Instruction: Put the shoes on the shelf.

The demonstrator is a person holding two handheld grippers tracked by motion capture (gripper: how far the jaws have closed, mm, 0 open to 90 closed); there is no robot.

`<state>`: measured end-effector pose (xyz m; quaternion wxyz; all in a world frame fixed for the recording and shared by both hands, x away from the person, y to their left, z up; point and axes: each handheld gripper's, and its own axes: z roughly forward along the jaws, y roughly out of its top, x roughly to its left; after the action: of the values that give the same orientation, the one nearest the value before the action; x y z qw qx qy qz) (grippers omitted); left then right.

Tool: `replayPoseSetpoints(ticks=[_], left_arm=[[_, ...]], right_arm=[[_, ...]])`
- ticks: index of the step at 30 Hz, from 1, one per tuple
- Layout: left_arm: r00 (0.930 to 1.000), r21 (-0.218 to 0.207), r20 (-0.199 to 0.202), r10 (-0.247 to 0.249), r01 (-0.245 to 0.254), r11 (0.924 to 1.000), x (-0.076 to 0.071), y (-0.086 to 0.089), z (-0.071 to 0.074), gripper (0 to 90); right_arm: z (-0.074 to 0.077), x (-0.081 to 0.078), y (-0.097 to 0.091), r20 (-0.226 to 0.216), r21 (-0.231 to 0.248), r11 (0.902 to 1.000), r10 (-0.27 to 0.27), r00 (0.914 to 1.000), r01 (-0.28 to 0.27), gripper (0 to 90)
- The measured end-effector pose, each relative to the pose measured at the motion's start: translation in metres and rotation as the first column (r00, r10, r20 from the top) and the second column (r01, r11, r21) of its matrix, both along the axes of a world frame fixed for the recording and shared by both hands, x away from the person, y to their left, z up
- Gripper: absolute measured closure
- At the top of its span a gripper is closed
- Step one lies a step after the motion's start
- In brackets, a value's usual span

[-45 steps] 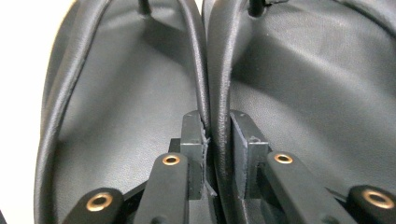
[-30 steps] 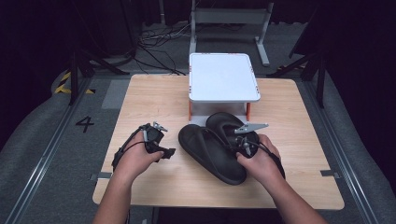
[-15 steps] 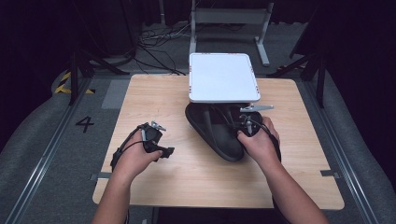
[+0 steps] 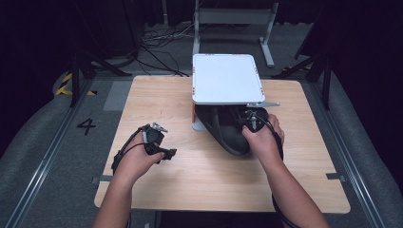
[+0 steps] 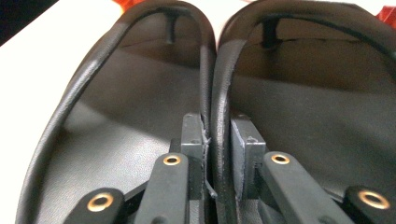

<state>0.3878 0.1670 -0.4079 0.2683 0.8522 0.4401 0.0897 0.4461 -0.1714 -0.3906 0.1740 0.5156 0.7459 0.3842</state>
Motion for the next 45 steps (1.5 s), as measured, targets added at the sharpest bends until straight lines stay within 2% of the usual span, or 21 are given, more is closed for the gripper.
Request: replayPoseSetpoints(ticks=[2,4,5,6,8,10,13,14,16,20,23,26,28,31,33,35,37,40,41,43,45], left_arm=[[1.0000,0.002,0.002,-0.006,0.006,1.0000,0.000,-0.001,0.000,29.8],[1.0000,-0.002,-0.002,-0.002,0.002,1.0000,0.000,-0.003,-0.001,29.8],[1.0000,-0.003,-0.002,-0.005,0.005,1.0000,0.000,-0.002,-0.001,29.8],[1.0000,-0.003,-0.006,-0.004,0.004,1.0000,0.000,-0.002,-0.001,29.8],[0.9999,0.003,-0.009,-0.006,0.006,1.0000,0.001,-0.001,-0.003,29.8],[0.9999,0.004,-0.011,-0.004,0.004,1.0000,0.001,-0.001,-0.004,29.8],[0.9999,0.003,-0.008,-0.010,0.010,0.9999,0.000,-0.001,-0.003,29.8],[0.9999,0.002,-0.006,-0.009,0.009,1.0000,0.000,-0.001,-0.002,29.8],[1.0000,-0.004,0.000,-0.003,0.003,1.0000,-0.001,0.000,0.000,29.8],[1.0000,-0.003,0.002,-0.003,0.003,1.0000,0.000,0.000,0.001,29.8],[0.9999,-0.004,0.001,-0.013,0.013,0.9999,0.001,-0.004,0.001,29.8],[0.9997,-0.002,0.006,-0.023,0.023,0.9997,0.003,-0.008,0.002,29.8],[0.9995,-0.003,0.010,-0.029,0.029,0.9996,0.004,-0.011,0.003,29.8],[0.9988,-0.003,0.015,-0.047,0.047,0.9989,0.006,-0.018,0.003,29.8],[0.9980,0.005,0.013,-0.062,0.062,0.9981,0.008,-0.022,0.003,29.8],[0.9972,0.002,0.009,-0.074,0.074,0.9972,0.009,-0.028,0.002,30.0],[0.9964,-0.003,0.010,-0.084,0.085,0.9964,0.008,-0.031,0.002,30.2],[0.9947,-0.013,0.006,-0.102,0.102,0.9947,0.007,-0.035,0.002,30.3],[0.9947,-0.013,0.006,-0.102,0.102,0.9947,0.007,-0.035,0.002,30.3],[0.9931,-0.021,-0.002,-0.117,0.117,0.9929,0.006,-0.038,0.002,30.3],[0.9932,-0.032,-0.005,-0.116,0.116,0.9927,0.004,-0.040,0.003,30.3]], right_arm=[[-0.003,0.006,0.003,-0.010,0.012,0.9999,-0.011,0.9999,0.011,78.1],[-0.006,0.012,0.008,-0.014,-0.009,0.9993,-0.036,0.9993,0.036,78.0],[-0.007,0.015,0.009,-0.018,-0.001,0.9991,-0.041,0.9990,0.041,78.1],[-0.009,0.018,0.010,-0.017,0.026,0.9987,-0.043,0.9989,0.043,78.0],[-0.013,0.021,0.015,-0.020,0.019,0.9984,-0.053,0.9984,0.053,78.0],[-0.017,0.024,0.021,-0.005,-0.012,0.9980,-0.062,0.9981,0.062,77.9],[-0.024,0.029,0.022,-0.009,-0.004,0.9983,-0.058,0.9983,0.058,77.4],[-0.027,0.030,0.023,-0.012,-0.015,0.9986,-0.051,0.9986,0.051,77.1],[-0.035,0.031,0.025,-0.047,-0.063,0.9975,-0.036,0.9982,0.033,76.9],[-0.037,0.031,0.021,0.025,-0.047,0.9986,-0.022,0.9995,0.023,62.0],[-0.031,0.027,0.017,0.077,-0.043,0.9991,0.000,0.9971,0.003,50.4],[-0.022,0.018,0.008,0.099,0.016,0.9998,0.009,0.9950,-0.010,46.5],[-0.019,0.015,0.005,0.110,0.023,0.9996,0.011,0.9938,-0.014,45.8],[-0.007,0.002,-0.011,0.137,0.033,0.9991,0.023,0.9903,-0.027,45.3],[-0.002,-0.006,-0.020,0.159,0.010,0.9987,0.047,0.9861,-0.050,45.3],[0.002,-0.014,-0.030,0.168,-0.049,0.9965,0.074,0.9829,-0.067,46.0],[0.004,-0.024,-0.043,0.147,-0.073,0.9956,0.069,0.9867,-0.059,46.8],[0.002,-0.037,-0.063,0.135,-0.082,0.9957,0.053,0.9894,-0.042,51.7],[0.002,-0.037,-0.063,0.135,-0.082,0.9957,0.053,0.9894,-0.042,51.7],[-0.001,-0.047,-0.081,0.099,-0.072,0.9972,0.027,0.9947,-0.020,57.5],[-0.005,-0.051,-0.098,0.041,-0.091,0.9958,0.009,0.9991,-0.005,59.8]])
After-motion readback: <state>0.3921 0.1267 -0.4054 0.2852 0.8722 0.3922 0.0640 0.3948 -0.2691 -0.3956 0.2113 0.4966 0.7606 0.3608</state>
